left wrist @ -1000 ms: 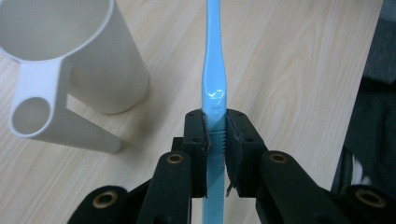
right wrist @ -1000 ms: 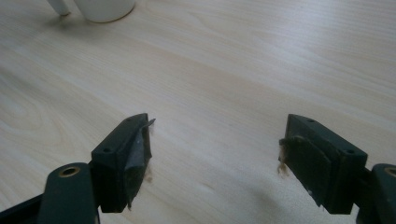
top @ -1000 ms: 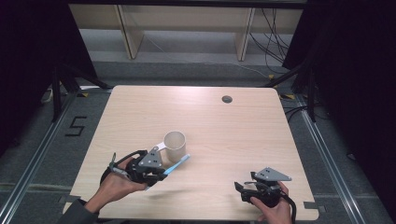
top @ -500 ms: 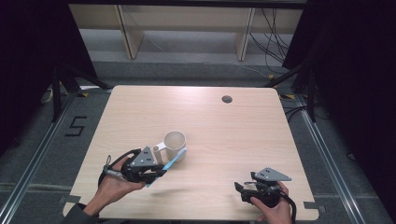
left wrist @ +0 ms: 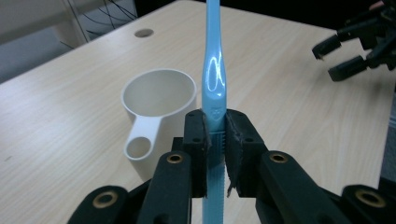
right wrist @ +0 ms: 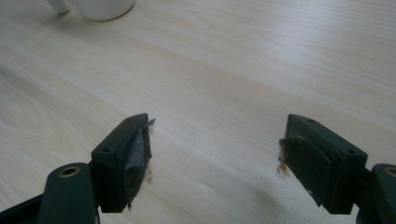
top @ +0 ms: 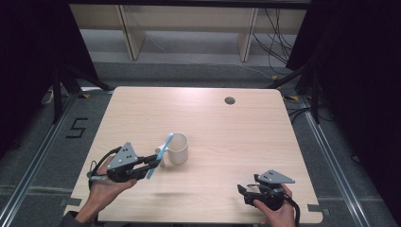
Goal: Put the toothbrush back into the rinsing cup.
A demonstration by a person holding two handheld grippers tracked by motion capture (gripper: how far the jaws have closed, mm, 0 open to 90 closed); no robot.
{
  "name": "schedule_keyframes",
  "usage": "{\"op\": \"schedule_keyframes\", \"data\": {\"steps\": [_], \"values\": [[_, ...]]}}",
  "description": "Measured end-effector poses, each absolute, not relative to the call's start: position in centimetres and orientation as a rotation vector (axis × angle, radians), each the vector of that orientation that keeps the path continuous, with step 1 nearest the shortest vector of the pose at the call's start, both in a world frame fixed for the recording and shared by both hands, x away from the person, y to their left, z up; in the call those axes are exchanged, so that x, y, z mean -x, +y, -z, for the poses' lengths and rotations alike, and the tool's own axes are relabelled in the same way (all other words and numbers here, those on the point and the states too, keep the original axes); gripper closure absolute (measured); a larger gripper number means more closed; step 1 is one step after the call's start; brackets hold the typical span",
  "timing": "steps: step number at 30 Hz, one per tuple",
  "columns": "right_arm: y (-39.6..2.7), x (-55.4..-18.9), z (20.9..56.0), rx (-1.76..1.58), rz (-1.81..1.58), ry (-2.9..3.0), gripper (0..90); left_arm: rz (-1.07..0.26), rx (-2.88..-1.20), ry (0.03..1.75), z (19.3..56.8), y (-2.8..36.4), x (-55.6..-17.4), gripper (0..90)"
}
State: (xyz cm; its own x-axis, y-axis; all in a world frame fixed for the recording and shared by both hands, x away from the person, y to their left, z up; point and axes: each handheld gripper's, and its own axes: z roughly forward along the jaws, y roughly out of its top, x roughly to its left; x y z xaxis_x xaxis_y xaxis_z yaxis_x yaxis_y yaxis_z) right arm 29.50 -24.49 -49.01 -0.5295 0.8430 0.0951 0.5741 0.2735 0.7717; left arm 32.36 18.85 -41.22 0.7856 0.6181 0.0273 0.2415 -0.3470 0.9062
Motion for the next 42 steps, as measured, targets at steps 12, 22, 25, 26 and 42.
{"op": "schedule_keyframes", "data": {"steps": [12, 22, 25, 26, 42], "values": [[-24.5, -29.5, 49.1, -1.290, -1.127, 2.214, 24.3, -0.533, -1.732, 0.642, 41.1, 19.6, -32.7, 78.5], [-24.4, -29.4, 49.0, -1.328, -1.134, 2.214, 24.2, -0.509, -1.607, 0.659, 41.6, 19.9, -33.8, 78.5], [-24.6, -29.6, 49.1, -1.282, -1.127, 2.217, 24.2, -0.550, -1.532, 0.654, 41.8, 19.9, -34.0, 78.5], [-24.6, -29.6, 49.1, -1.283, -1.129, 2.214, 24.2, -0.550, -1.532, 0.654, 41.8, 19.9, -34.0, 78.5], [-24.4, -29.5, 49.2, -1.313, -1.130, 2.211, 24.2, -0.576, -1.482, 0.652, 42.5, 19.6, -35.6, 78.4]]}}
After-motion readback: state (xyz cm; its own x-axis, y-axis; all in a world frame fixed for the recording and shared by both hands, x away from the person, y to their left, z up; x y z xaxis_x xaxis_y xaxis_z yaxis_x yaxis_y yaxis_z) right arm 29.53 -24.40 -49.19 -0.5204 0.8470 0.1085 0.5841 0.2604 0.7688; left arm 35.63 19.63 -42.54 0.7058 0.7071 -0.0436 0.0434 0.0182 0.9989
